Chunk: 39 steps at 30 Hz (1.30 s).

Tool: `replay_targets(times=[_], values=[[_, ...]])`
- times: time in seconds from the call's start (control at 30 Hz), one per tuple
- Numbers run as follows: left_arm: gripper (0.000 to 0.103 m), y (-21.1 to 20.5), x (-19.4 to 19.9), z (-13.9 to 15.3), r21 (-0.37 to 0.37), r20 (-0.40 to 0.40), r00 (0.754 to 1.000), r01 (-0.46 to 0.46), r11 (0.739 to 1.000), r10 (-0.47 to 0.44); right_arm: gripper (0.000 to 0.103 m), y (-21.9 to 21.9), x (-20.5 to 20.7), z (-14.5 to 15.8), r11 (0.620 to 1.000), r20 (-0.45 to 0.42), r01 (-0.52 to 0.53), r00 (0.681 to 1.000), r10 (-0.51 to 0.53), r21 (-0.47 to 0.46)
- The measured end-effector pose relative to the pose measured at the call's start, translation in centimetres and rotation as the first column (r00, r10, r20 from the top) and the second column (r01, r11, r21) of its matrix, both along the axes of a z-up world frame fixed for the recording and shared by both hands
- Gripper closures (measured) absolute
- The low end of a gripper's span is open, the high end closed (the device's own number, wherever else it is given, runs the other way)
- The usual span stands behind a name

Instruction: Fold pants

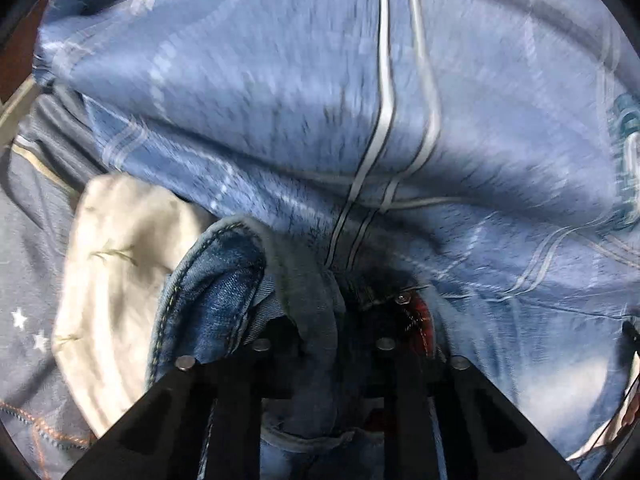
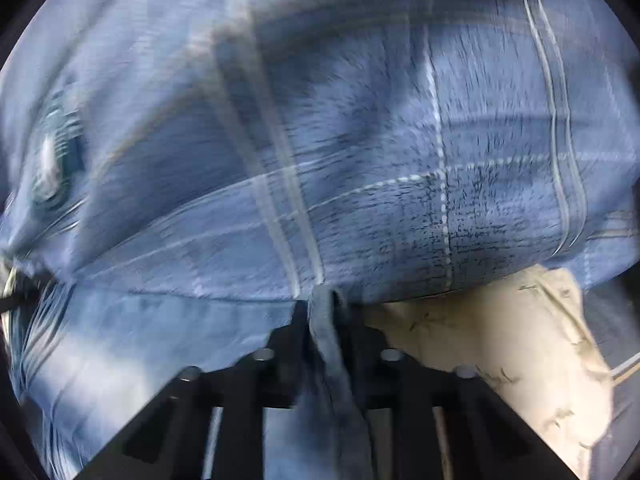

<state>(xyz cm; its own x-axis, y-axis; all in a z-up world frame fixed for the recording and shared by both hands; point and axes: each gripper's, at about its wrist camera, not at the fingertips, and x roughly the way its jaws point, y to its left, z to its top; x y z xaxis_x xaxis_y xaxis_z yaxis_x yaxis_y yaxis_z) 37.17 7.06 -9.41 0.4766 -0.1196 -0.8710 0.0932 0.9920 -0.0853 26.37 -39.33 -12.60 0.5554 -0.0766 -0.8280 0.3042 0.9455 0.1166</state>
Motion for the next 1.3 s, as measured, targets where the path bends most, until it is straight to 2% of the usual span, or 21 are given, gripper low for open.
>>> replay_targets(times=[0.23, 0.33, 0.43, 0.47, 0.63, 0.77, 0.97, 1.07, 1.1, 1.13, 1.2, 1.3], values=[[0.09, 2.8, -8.2, 7.5, -0.128, 0.18, 0.982, 0.078, 0.989, -0.054, 0.093, 1.7, -8.0, 7.5, 1.0, 0.162, -0.02, 0.987, 0.017, 0.019], [0.09, 5.2, -12.5, 9.7, -0.173, 0.237, 0.969, 0.113, 0.978, -0.07, 0.093, 2.4, -11.7, 10.8, 1.0, 0.197, -0.016, 0.98, 0.015, 0.002], [0.09, 5.7, -16.0, 10.5, -0.18, 0.268, 0.96, 0.139, 0.974, -0.088, 0.093, 3.0, -15.8, 12.1, 1.0, 0.215, 0.002, 0.977, -0.006, 0.018], [0.09, 6.0, -16.5, 9.1, -0.178, 0.27, 0.958, 0.146, 0.973, -0.094, 0.093, 3.1, -16.7, 11.8, 1.0, 0.217, 0.006, 0.976, -0.009, 0.018], [0.09, 7.7, -22.6, 6.6, -0.132, 0.283, 0.948, 0.188, 0.973, -0.145, 0.093, 3.6, -22.3, 10.6, 0.999, 0.195, 0.015, 0.981, -0.024, 0.049], [0.09, 8.7, -26.5, 3.7, -0.125, 0.244, 0.956, 0.2, 0.972, -0.165, 0.093, 4.7, -26.4, 8.6, 0.998, 0.149, 0.014, 0.989, -0.024, 0.069], [0.087, 9.6, -29.5, 0.4, -0.111, 0.218, 0.959, 0.206, 0.972, -0.179, 0.093, 5.5, -30.6, 5.2, 0.995, 0.072, 0.004, 0.997, -0.011, 0.097], [0.079, 10.1, -30.7, -0.3, -0.103, 0.215, 0.956, 0.223, 0.969, -0.198, 0.089, 6.0, -31.7, 3.9, 0.997, 0.0, -0.013, 1.0, 0.013, 0.082], [0.071, 10.3, -31.0, -0.4, -0.094, 0.208, 0.958, 0.222, 0.971, -0.198, 0.088, 6.1, -32.1, 3.4, 0.996, -0.022, -0.021, 0.999, 0.023, 0.085], [0.068, 10.5, -31.4, -0.5, -0.087, 0.204, 0.959, 0.219, 0.972, -0.198, 0.087, 6.1, -32.6, 3.0, 0.994, -0.05, -0.033, 0.998, 0.038, 0.1], [0.064, 11.3, -32.5, -0.4, -0.079, 0.201, 0.956, 0.232, 0.97, -0.212, 0.086, 6.0, -33.8, 2.4, 0.991, -0.096, -0.04, 0.994, 0.052, 0.128], [0.063, 12.3, -34.5, 0.1, -0.034, 0.202, 0.949, 0.255, 0.966, -0.244, 0.086, 5.9, -35.5, 2.6, 0.988, -0.093, -0.069, 0.992, 0.083, 0.137]])
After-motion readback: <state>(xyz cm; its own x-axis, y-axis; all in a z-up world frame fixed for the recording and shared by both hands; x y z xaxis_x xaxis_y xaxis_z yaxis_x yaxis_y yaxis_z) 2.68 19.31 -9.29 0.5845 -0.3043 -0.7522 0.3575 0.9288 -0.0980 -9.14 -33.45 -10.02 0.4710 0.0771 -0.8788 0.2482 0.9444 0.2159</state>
